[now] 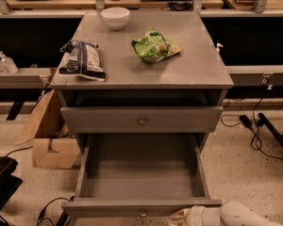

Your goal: Close middle drawer

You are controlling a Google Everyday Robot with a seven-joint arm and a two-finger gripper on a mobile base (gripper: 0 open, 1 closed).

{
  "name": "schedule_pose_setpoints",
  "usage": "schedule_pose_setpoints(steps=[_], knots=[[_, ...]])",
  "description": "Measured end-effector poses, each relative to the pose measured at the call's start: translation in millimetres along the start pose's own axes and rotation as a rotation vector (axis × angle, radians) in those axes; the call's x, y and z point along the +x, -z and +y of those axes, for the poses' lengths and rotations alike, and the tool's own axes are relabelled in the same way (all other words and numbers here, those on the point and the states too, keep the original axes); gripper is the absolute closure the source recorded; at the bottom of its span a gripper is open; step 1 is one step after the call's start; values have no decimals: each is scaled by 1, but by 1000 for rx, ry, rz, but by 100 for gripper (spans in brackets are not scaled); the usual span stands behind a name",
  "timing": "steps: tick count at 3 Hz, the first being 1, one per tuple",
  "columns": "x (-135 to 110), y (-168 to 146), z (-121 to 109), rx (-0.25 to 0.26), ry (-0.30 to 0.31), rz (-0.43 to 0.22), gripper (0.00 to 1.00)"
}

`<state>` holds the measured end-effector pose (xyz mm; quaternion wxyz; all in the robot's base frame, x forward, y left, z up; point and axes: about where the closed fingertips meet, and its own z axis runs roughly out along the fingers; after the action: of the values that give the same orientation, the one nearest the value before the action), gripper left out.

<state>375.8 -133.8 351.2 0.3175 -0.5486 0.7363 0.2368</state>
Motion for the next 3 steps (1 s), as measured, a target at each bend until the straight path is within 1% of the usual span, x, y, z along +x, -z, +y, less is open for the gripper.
schedule_pose_setpoints(steps=[1, 2, 3], knots=[[-7, -1, -14, 14, 11, -8, 100], [-6, -1, -14, 14, 11, -8, 100], [-16, -3, -39, 32, 18, -12, 100]])
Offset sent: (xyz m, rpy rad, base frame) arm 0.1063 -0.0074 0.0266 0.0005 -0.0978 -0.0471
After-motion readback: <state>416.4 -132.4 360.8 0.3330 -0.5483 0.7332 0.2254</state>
